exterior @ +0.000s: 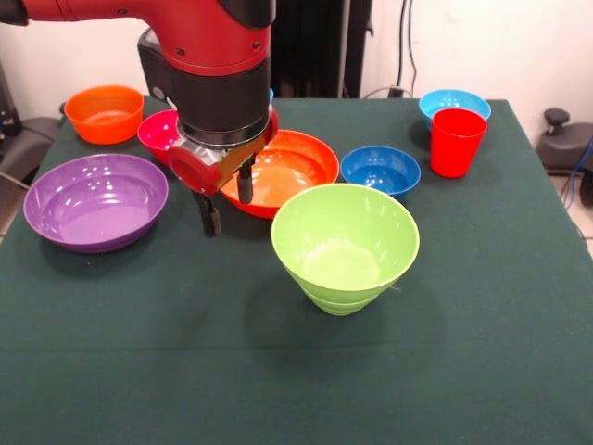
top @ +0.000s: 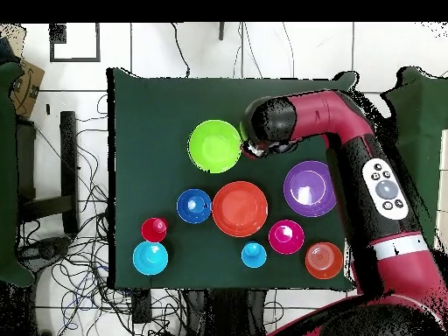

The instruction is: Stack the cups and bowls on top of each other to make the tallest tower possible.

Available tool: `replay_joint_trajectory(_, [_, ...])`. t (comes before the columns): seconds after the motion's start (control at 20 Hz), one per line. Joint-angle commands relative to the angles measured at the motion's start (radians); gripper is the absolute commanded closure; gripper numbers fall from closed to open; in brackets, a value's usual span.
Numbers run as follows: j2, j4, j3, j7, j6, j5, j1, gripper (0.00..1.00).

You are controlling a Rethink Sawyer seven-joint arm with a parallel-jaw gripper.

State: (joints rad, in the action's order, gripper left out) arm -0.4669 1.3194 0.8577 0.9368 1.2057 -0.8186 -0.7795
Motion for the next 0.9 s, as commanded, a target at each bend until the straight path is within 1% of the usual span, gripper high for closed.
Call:
replay_joint_trajectory(0.05, [0.044,-0.031,-0.075,-0.43,0.167,-0.076,0.034,0.0])
replay_joint_trajectory(0.3, [0.03,-0.01,-0.077,-0.527,0.22,-0.107,0.05,0.0])
replay_joint_trajectory(0.45, [0.029,-0.009,-0.073,-0.565,0.241,-0.108,0.055,0.0])
replay_joint_trajectory(0.9, [0.011,0.018,-0.063,-0.553,0.228,-0.077,0.064,0.0])
